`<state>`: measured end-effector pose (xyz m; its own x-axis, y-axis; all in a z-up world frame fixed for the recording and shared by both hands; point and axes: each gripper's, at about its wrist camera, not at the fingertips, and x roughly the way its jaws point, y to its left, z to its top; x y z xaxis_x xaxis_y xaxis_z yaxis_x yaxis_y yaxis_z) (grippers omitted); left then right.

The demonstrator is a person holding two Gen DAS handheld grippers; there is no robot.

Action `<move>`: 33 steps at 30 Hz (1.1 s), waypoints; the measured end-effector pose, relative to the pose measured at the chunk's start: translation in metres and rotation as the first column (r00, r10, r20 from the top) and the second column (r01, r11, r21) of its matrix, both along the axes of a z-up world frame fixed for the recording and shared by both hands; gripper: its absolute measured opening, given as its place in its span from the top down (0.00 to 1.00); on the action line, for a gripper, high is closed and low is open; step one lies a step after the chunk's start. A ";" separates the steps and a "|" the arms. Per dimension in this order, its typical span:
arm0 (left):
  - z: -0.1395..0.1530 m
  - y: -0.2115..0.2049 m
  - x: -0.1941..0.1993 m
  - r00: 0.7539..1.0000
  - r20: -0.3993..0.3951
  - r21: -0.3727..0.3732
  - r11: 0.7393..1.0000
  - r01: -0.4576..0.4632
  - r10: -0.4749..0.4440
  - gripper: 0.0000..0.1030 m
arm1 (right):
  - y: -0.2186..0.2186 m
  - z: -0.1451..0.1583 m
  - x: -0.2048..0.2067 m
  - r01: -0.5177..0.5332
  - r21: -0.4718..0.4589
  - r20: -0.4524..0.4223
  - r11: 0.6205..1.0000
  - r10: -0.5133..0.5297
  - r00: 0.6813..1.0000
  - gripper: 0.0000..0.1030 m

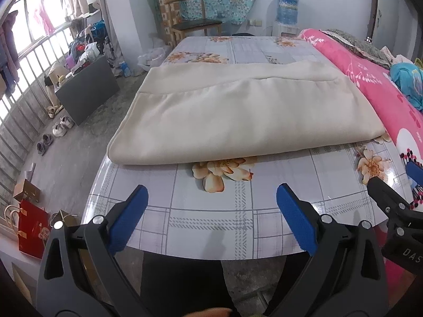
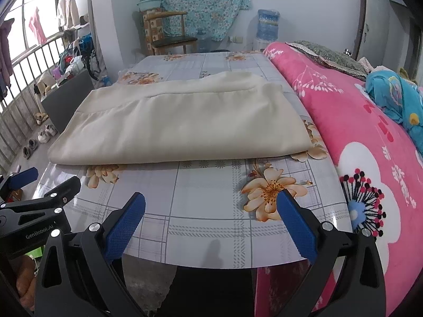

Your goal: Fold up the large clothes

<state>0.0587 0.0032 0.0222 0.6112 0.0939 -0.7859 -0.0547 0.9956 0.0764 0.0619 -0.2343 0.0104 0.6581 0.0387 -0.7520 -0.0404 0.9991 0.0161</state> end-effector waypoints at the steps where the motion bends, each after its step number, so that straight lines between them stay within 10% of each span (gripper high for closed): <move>1: 0.000 0.000 0.000 1.000 0.000 0.000 1.000 -0.001 0.001 0.09 | 0.000 0.000 0.000 0.000 0.000 0.000 1.000 0.000 1.000 0.06; 33: 0.002 0.004 -0.002 1.000 -0.006 -0.013 1.000 -0.005 0.005 0.09 | 0.008 0.005 0.001 -0.010 -0.015 -0.001 1.000 0.010 1.000 0.06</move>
<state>0.0562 0.0068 0.0239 0.6058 0.0861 -0.7909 -0.0589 0.9963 0.0634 0.0632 -0.2258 0.0154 0.6568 0.0341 -0.7533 -0.0506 0.9987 0.0012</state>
